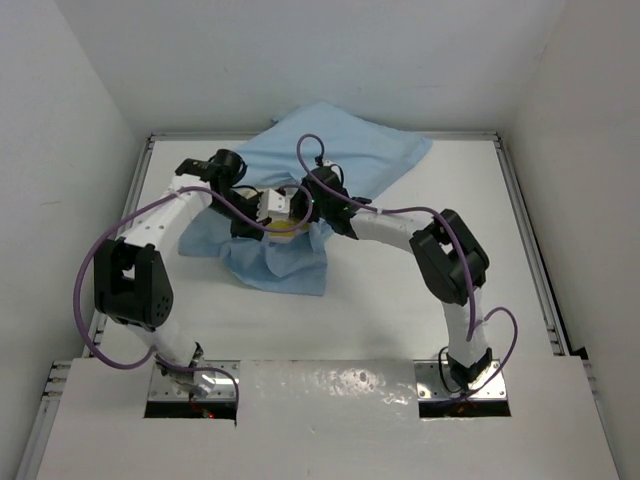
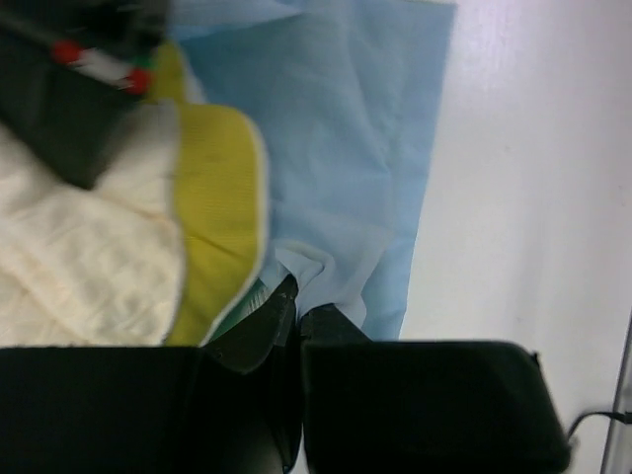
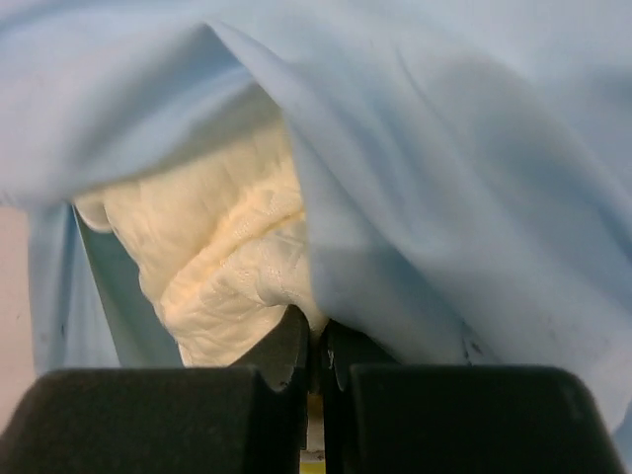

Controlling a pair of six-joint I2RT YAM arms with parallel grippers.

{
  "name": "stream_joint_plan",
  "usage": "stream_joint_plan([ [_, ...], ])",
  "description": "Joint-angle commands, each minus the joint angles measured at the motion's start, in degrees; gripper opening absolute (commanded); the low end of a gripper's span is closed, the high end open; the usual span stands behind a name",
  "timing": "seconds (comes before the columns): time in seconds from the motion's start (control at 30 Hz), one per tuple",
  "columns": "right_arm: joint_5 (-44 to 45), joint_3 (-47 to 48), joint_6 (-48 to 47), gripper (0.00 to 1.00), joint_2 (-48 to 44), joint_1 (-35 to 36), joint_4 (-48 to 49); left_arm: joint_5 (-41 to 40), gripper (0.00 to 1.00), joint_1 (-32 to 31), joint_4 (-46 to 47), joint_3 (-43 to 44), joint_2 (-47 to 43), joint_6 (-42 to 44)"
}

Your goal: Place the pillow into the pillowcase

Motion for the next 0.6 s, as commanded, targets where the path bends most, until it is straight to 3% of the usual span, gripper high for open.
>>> stream_joint_plan([
  [0.0,11.9,5.1,-2.2,0.0,2.2,-0.8,21.2,9.2,0.0,-0.9,-11.2,1.5,-1.6,5.9],
  [0.07,12.1,8.2,-4.4,0.0,4.1,-0.5,21.1,9.7,0.0,-0.8,-11.2,3.5,-1.8,4.8],
  [0.13,12.7,14.4,-8.3,0.0,9.0,-0.4,10.9,13.2,0.0,0.3,-11.2,9.4,-2.1,1.9],
  [0.2,12.7,15.9,-9.3,0.0,11.7,-0.4,2.5,24.1,0.0,3.0,-11.2,14.5,-2.7,-0.2],
  [0.23,12.0,13.4,-8.2,0.0,12.4,-0.4,0.8,32.4,0.0,7.4,-11.1,20.5,-2.0,-3.1],
  [0.27,10.8,11.1,-8.1,0.0,12.0,-0.4,0.8,36.4,0.0,10.3,-11.0,23.7,-1.2,-5.3],
  [0.33,8.5,2.8,-9.6,0.0,8.6,-0.3,1.3,42.7,0.0,19.1,-5.7,30.9,0.8,-17.8],
  [0.4,7.3,-5.5,-11.0,0.0,5.7,-0.2,3.2,42.4,0.0,24.6,4.2,30.9,2.2,-29.8],
  [0.47,2.0,-9.6,-16.2,0.0,2.3,-0.1,2.4,35.0,0.0,25.8,20.1,26.8,1.0,-42.4],
  [0.57,-4.2,-13.5,-24.5,0.0,-2.5,0.1,-0.8,27.4,0.0,25.8,33.6,16.3,-0.9,-48.2],
])
